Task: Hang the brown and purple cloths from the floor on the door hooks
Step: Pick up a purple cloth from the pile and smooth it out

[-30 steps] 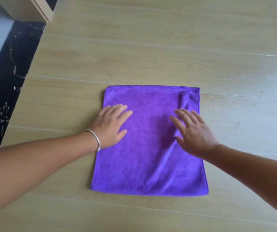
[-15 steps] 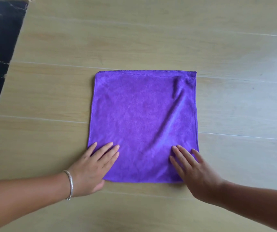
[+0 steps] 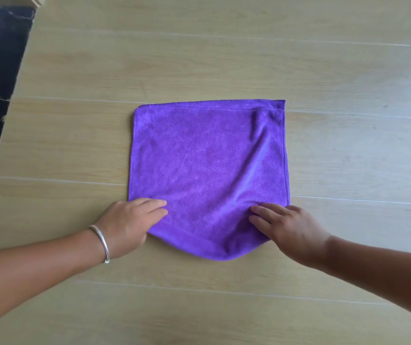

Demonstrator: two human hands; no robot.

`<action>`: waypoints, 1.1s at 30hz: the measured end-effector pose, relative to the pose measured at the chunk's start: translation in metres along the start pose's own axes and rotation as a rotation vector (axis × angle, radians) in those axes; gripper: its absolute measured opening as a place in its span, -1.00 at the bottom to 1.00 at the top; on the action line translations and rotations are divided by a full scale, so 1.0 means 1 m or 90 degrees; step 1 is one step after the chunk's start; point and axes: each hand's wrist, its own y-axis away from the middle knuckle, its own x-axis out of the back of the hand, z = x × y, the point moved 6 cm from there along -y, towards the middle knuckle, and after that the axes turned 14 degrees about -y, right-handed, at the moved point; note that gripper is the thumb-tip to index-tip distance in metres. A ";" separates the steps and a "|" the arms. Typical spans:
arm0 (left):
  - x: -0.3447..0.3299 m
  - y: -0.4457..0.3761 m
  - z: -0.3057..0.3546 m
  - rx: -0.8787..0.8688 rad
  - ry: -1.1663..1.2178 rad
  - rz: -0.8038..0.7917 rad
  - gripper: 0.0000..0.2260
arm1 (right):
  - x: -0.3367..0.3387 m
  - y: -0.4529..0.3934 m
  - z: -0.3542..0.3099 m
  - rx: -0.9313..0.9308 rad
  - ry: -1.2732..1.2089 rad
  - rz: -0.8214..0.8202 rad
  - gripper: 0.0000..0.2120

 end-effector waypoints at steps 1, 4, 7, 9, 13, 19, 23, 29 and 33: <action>0.001 -0.004 -0.006 0.022 0.012 -0.016 -0.51 | 0.000 -0.002 0.001 -0.002 0.003 0.000 -0.58; 0.000 -0.014 -0.018 0.069 0.035 -0.065 -0.57 | -0.003 -0.004 0.003 -0.020 0.010 -0.024 -0.59; -0.007 -0.020 -0.033 0.128 0.060 -0.138 -0.57 | 0.000 -0.008 0.005 -0.050 0.002 -0.060 -0.64; -0.004 -0.023 -0.039 0.150 0.078 -0.140 -0.58 | 0.008 -0.013 0.011 -0.103 -0.018 -0.099 -0.75; 0.017 -0.019 -0.044 0.151 0.058 -0.181 -0.64 | 0.047 -0.018 0.023 -0.236 -0.024 -0.150 -0.82; 0.115 0.000 -0.044 0.187 0.082 -0.113 -0.77 | 0.160 -0.014 0.003 -0.324 -0.004 -0.114 -0.73; 0.212 0.014 -0.051 0.218 0.053 -0.097 -0.84 | 0.258 -0.011 -0.024 -0.353 -0.010 -0.090 -0.67; 0.357 0.039 -0.082 0.268 0.018 -0.199 -0.87 | 0.411 0.005 -0.060 -0.427 -0.049 -0.058 -0.63; 0.464 0.059 -0.096 0.279 0.059 -0.215 -0.77 | 0.517 0.017 -0.090 -0.419 -0.122 -0.045 -0.55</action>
